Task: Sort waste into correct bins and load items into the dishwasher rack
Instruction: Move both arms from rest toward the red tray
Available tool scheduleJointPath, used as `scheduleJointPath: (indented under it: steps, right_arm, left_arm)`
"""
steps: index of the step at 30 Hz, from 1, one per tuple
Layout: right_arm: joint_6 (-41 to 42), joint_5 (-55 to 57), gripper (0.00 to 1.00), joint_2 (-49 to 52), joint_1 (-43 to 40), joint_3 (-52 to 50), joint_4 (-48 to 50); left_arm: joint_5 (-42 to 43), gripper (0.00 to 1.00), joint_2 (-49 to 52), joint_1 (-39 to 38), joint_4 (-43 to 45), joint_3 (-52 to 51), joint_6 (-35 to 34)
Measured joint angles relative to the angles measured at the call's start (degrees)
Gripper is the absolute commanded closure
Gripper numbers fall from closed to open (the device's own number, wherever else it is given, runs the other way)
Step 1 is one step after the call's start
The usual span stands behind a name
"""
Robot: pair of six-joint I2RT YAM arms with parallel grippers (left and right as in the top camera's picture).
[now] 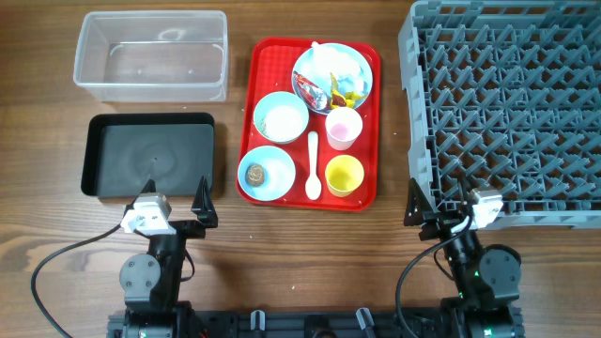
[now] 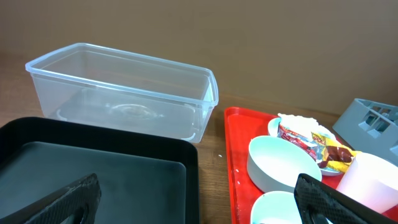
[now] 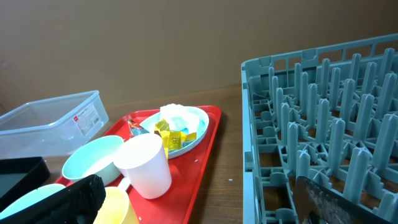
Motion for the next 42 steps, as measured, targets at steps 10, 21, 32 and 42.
scheduleJointPath:
  steps: [10, 21, 32, 42]
  right_arm:
    - [0.0, 0.0, 0.0, 0.0, 0.0, 0.0, 0.0]
    - [0.0, -0.7, 0.0, 0.0, 0.0, 0.0, 1.8]
    - [-0.4, -5.5, 0.0, 0.3, 0.0, 1.3, 5.7]
    - [-5.7, -8.3, 0.0, 32.1, 0.0, 28.3, -10.5]
  left_arm:
    - [0.0, 0.0, 0.0, 0.0, 0.0, 0.0, 0.0]
    - [4.7, 0.0, 0.0, 0.0, 0.5, 0.0, 0.0]
    - [13.3, 0.0, 3.1, 0.0, -10.1, 14.1, -0.2]
    - [15.6, 0.0, 46.7, -0.2, -33.4, 51.9, 5.0]
